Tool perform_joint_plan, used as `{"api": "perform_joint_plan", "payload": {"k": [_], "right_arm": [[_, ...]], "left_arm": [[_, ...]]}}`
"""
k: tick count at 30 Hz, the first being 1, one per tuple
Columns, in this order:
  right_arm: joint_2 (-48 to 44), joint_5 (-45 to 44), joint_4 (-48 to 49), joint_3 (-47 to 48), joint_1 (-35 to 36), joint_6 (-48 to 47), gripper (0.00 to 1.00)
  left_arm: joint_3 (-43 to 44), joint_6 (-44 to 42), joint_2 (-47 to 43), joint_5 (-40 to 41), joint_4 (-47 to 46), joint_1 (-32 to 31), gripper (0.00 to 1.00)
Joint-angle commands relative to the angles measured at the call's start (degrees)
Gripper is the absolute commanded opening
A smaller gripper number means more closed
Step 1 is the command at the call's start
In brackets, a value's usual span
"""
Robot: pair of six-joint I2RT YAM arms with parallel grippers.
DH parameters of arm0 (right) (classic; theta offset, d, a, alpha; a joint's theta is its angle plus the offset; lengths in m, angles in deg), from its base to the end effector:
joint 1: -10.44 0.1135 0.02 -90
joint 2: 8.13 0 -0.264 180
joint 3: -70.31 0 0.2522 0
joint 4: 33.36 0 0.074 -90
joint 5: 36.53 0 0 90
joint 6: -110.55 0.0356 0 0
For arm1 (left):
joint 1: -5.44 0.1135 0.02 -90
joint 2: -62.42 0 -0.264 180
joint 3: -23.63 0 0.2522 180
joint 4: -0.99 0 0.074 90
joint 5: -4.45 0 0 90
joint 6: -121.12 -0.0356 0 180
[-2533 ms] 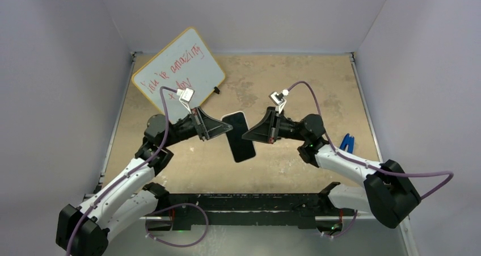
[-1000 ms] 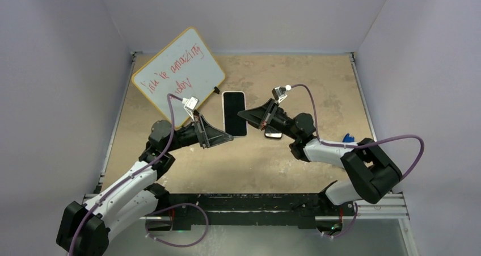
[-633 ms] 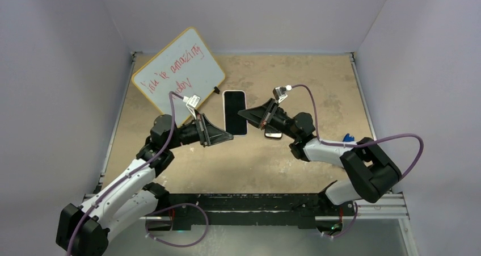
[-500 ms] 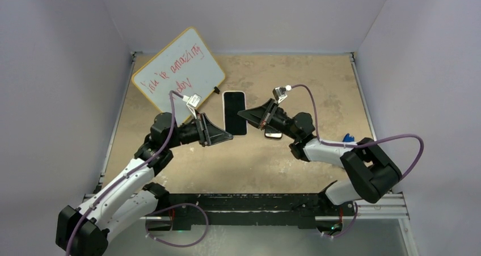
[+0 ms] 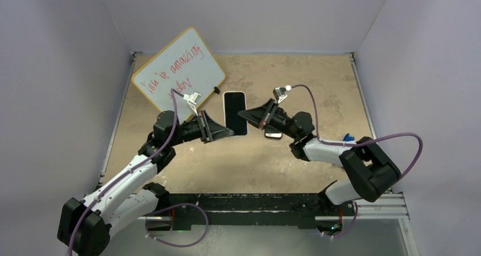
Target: Put the phone into the phone case
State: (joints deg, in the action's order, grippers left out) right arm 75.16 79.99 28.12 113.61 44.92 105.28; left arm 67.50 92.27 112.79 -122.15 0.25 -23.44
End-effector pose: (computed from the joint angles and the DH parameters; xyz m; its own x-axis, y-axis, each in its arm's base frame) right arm 0.2225 0.1721 0.2524 -0.8177 0.5193 -0.2483 -0.3787 -0.1604 0.9115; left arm 0.1686 -0.1172 0.2780 -0.8370 -0.3414 -0.4277 0.3608 0.2434 -0.9003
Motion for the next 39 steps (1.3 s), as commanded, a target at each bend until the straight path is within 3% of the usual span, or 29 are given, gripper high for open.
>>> {"api": "perform_joint_plan", "payload": {"k": [1, 3, 5, 10, 13, 15, 18, 26, 39], "right_arm": [[-2.08, -0.14, 2.61, 1.15, -0.10, -3.57, 0.00], [-4.14, -1.22, -1.99, 1.01, -0.11, -8.51, 0.00], [-6.84, -2.79, -10.13, 1.29, -0.09, -13.82, 0.00], [-11.39, -1.64, -19.73, 1.85, -0.11, -20.04, 0.00], [-11.89, 1.27, -20.16, 2.06, -0.05, -19.42, 0.00], [-12.15, 3.04, -18.96, 2.26, -0.08, -19.35, 0.00], [-12.06, 7.08, -13.42, 1.86, -0.07, -17.52, 0.00], [-11.54, 12.91, -3.62, 0.21, -0.05, -12.55, 0.00], [-12.04, 14.29, -7.23, -0.05, -0.06, -14.52, 0.00]], "left_arm": [[4.78, -4.13, 2.75, 3.16, 7.16, 0.14, 0.00], [8.30, -8.09, 4.51, 6.35, 17.85, 0.15, 0.00], [9.42, -9.82, 5.45, 7.80, 22.57, 0.14, 0.00], [6.76, -7.39, 4.30, 5.22, 17.22, 0.17, 0.03], [4.14, -5.55, 1.73, 3.24, 8.45, 0.14, 0.36], [3.98, -6.22, 0.42, 2.87, 5.54, 0.19, 0.46], [5.66, -8.29, 0.45, 2.56, 6.26, 2.19, 0.52], [6.02, -7.70, 1.86, 1.38, -1.00, 4.27, 0.51], [7.60, -7.07, 1.64, 3.10, -1.32, 4.45, 0.38]]}}
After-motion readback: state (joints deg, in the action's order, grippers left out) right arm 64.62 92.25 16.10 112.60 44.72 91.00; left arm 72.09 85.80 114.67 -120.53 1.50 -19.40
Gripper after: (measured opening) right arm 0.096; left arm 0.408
